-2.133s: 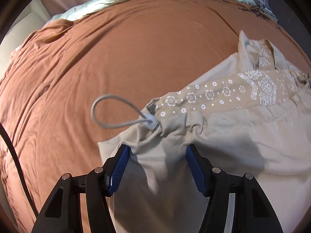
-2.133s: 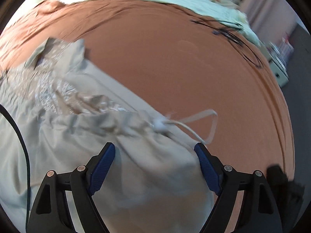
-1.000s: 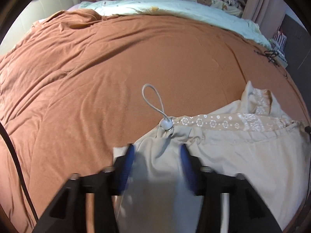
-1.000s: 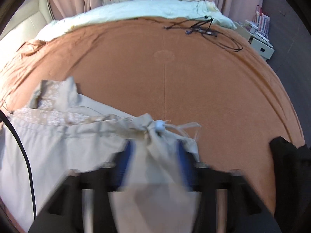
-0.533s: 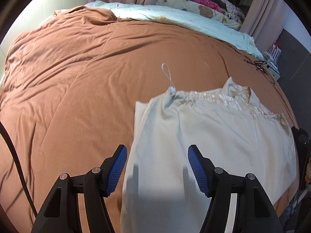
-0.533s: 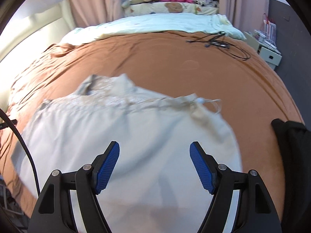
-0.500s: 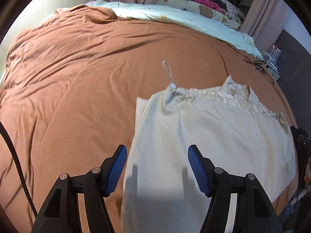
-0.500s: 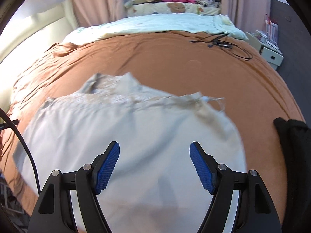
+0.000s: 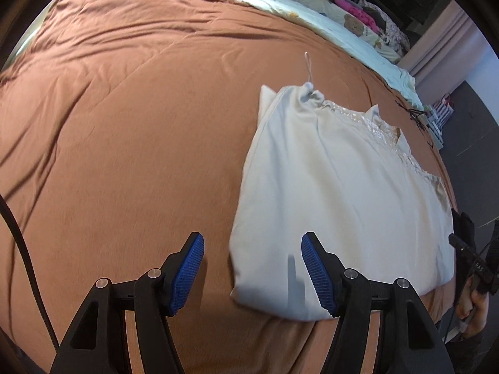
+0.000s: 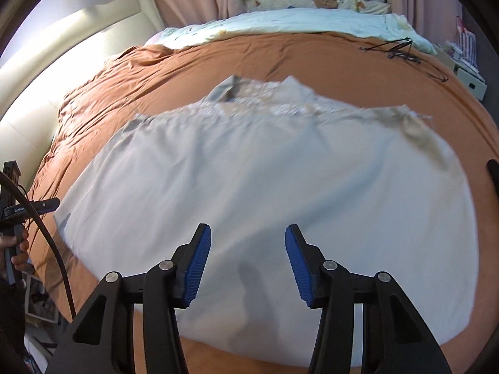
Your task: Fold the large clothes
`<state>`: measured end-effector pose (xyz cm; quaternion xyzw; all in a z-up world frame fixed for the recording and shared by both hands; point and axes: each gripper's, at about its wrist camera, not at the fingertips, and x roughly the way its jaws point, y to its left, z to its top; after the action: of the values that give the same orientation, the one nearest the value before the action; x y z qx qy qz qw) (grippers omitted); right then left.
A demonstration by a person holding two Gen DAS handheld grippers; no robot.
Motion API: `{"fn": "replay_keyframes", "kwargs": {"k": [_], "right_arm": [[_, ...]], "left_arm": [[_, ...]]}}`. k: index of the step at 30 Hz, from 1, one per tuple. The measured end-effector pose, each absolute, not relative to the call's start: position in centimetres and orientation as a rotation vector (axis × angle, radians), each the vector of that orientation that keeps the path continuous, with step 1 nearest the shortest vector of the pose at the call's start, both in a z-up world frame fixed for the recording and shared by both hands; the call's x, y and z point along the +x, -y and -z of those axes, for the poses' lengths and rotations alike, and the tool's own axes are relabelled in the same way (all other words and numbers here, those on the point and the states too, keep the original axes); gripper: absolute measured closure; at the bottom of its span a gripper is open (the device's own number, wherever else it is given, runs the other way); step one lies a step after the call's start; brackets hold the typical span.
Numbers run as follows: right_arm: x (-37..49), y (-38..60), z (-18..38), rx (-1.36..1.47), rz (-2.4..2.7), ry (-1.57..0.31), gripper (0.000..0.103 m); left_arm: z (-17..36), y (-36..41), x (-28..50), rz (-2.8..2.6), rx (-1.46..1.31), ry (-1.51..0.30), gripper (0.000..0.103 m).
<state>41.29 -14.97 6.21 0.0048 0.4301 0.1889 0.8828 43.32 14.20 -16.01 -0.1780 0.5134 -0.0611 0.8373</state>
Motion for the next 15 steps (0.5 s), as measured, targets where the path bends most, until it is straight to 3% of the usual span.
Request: {"fn": "replay_keyframes", "kwargs": {"k": [7,15], "right_arm": [[40.1,12.2,-4.4,0.015,-0.448,-0.936,0.078],[36.6,11.8,-2.1,-0.012,-0.375,-0.94,0.084]], "left_arm": [[18.0,-15.4,41.2,0.163,-0.517,-1.119,0.036],[20.1,-15.8,40.1,0.23,-0.688,-1.173,0.036]]}}
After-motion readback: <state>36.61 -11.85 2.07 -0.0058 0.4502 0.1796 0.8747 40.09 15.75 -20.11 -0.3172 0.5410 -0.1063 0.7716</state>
